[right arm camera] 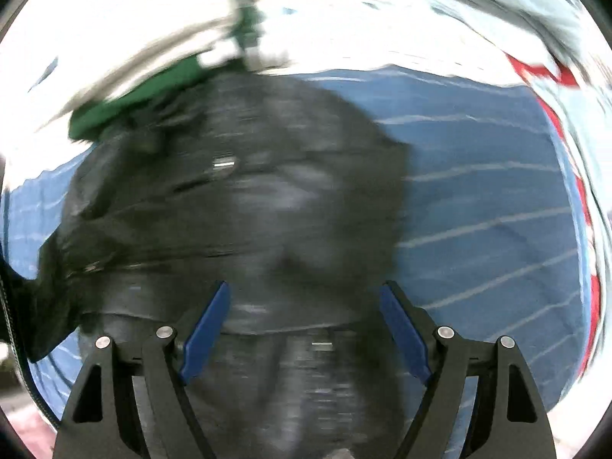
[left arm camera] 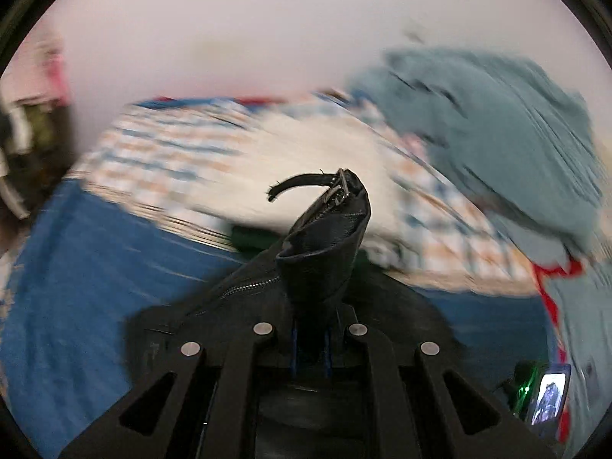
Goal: Fold large clothes
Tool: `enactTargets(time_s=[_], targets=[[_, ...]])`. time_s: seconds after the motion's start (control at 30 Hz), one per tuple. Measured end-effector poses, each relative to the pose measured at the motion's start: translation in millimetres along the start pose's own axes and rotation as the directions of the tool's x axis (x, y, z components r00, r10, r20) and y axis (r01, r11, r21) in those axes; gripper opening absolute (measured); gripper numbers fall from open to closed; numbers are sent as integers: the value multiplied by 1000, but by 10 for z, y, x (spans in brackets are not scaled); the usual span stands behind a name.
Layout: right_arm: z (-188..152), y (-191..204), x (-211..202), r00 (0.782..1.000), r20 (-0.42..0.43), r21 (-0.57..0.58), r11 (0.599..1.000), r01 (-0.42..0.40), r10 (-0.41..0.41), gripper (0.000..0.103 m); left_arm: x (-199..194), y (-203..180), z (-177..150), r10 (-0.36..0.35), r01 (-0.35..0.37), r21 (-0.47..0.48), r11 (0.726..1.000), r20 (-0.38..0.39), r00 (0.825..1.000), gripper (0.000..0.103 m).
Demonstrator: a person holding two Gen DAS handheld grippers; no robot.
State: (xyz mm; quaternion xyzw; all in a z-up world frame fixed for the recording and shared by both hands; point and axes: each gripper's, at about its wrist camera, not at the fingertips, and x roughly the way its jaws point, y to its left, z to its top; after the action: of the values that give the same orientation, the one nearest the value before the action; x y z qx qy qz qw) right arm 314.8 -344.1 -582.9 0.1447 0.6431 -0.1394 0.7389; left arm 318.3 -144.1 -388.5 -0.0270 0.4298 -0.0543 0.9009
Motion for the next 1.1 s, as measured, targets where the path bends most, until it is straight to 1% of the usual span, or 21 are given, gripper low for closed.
enactTargets(time_s=[0.07, 0.13, 0.23, 0.33, 0.37, 0.4, 0.43, 0.47, 0.5, 0.53, 0.57, 0.63, 0.7, 0.8, 0.83, 0.87, 0.9, 0.97, 1.0, 1.03, 1.1], targets=[[-11, -351, 12, 1000, -12, 37, 999, 16, -15, 82, 288, -439, -118, -40, 43, 49, 998, -65, 997, 6], [-40, -751, 62, 999, -32, 79, 996, 36, -34, 82, 615, -840, -294, -54, 69, 94, 993, -152, 987, 6], [-79, -1152, 157, 997, -65, 129, 990, 47, -39, 82, 1015, -1198, -609, -22, 60, 137, 989, -264, 964, 6], [-172, -1518, 232, 995, -93, 175, 983, 53, -37, 82, 1221, -1301, -804, 11, 36, 138, 990, -322, 947, 7], [-188, -1615, 256, 995, -99, 186, 981, 50, -32, 82, 1281, -1351, -864, 27, 22, 138, 990, -340, 940, 10], [-206, -1711, 284, 994, -105, 199, 979, 42, -21, 82, 1304, -1360, -902, 35, 15, 142, 990, -346, 938, 10], [-226, -1818, 313, 993, -114, 216, 976, 29, -4, 82, 1302, -1374, -926, 47, 6, 151, 988, -343, 938, 15], [-245, -1888, 337, 993, -120, 226, 974, 20, 8, 82, 1287, -1406, -928, 53, 5, 165, 986, -343, 938, 31], [-257, -1956, 356, 992, -125, 235, 972, 3, 27, 82, 1264, -1432, -927, 30, 30, 165, 986, -350, 936, 46], [-261, -2002, 367, 991, -128, 241, 971, -14, 45, 82, 1264, -1469, -908, 15, 46, 164, 985, -355, 935, 83], [-263, -2056, 379, 989, -133, 246, 969, -31, 66, 82, 1230, -1480, -902, 11, 51, 164, 985, -352, 936, 99], [-251, -2139, 365, 983, -138, 253, 964, -85, 123, 82, 1066, -1427, -846, 5, 47, 154, 987, -321, 947, 99], [-235, -2211, 316, 975, -126, 260, 955, -144, 182, 82, 895, -1264, -791, 19, 19, 118, 993, -318, 948, 99], [-129, -2229, 196, 956, -104, 249, 938, -241, 274, 82, 616, -818, -778, 111, -98, 59, 993, -306, 945, 99], [-67, -2190, 156, 945, -102, 239, 930, -280, 311, 82, 503, -552, -804, 170, -165, 40, 985, -297, 940, 99], [-31, -2148, 130, 933, -103, 231, 920, -316, 346, 82, 439, -382, -837, 219, -219, 34, 975, -293, 931, 99], [28, -2087, 118, 916, -105, 222, 907, -359, 388, 82, 391, -170, -900, 287, -289, 36, 957, -296, 911, 99], [126, -1907, 121, 888, -116, 202, 886, -418, 445, 81, 409, 238, -1087, 400, -405, 56, 912, -330, 855, 99], [196, -1796, 151, 865, -122, 196, 867, -459, 486, 79, 460, 421, -1202, 447, -454, 71, 888, -357, 820, 99], [217, -1703, 173, 853, -129, 195, 856, -478, 506, 73, 533, 668, -1389, 503, -514, 87, 854, -391, 771, 99], [320, -1415, 294, 819, -152, 196, 829, -523, 553, 69, 642, 938, -1613, 550, -566, 100, 818, -425, 719, 99]])
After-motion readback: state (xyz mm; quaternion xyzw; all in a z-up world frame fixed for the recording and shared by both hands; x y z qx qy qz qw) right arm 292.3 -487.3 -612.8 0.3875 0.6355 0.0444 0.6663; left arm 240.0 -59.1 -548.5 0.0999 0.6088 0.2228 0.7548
